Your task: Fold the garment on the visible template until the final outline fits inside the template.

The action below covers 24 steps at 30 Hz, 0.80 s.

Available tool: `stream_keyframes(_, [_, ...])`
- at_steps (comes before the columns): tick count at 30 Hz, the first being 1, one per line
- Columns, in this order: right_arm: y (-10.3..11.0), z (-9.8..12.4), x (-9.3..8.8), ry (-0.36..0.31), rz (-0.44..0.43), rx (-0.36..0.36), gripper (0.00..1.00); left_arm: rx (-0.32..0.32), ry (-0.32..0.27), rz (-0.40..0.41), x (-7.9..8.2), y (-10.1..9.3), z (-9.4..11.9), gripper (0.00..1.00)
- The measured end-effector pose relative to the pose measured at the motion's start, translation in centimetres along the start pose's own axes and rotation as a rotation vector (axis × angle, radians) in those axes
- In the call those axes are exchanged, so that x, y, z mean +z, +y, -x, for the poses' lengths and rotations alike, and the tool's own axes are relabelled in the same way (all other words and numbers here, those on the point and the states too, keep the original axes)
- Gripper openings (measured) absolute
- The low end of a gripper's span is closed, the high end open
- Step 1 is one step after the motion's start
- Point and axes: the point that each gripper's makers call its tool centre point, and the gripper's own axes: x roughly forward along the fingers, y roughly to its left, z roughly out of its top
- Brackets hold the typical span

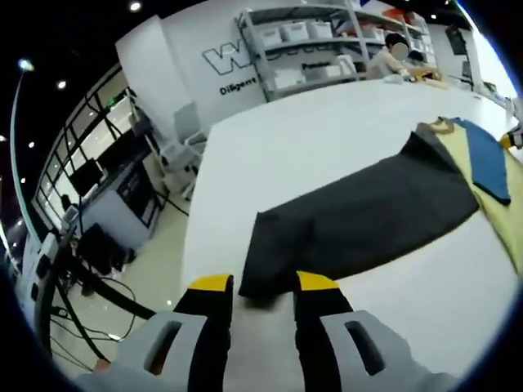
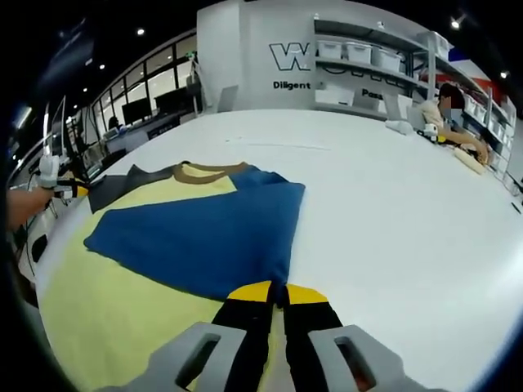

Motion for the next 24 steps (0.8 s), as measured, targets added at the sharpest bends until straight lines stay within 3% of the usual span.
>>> stream_keyframes(5, [-0.05, -0.04, 0.03, -0.004, -0.005, 0.0, 0.01, 0.012, 0.008, -0.067, -0.03, -0.12, -0.15, 0.16])
stream_keyframes(14, [-0.09, -0.08, 0.08, -0.008, -0.009, 0.001, 0.01, 0.031, 0.02, -0.076, -0.05, 0.57, -0.7, 0.09])
stream_keyframes(17, [-0.12, -0.08, 0.09, -0.008, -0.01, 0.002, 0.01, -0.001, 0.034, -0.067, -0.43, 0.03, -0.8, 0.0])
stream_keyframes(24, [-0.16, -0.08, 0.09, -0.009, -0.011, 0.003, 0.01, 0.002, 0.025, -0.055, -0.25, 0.05, -0.94, 0.0])
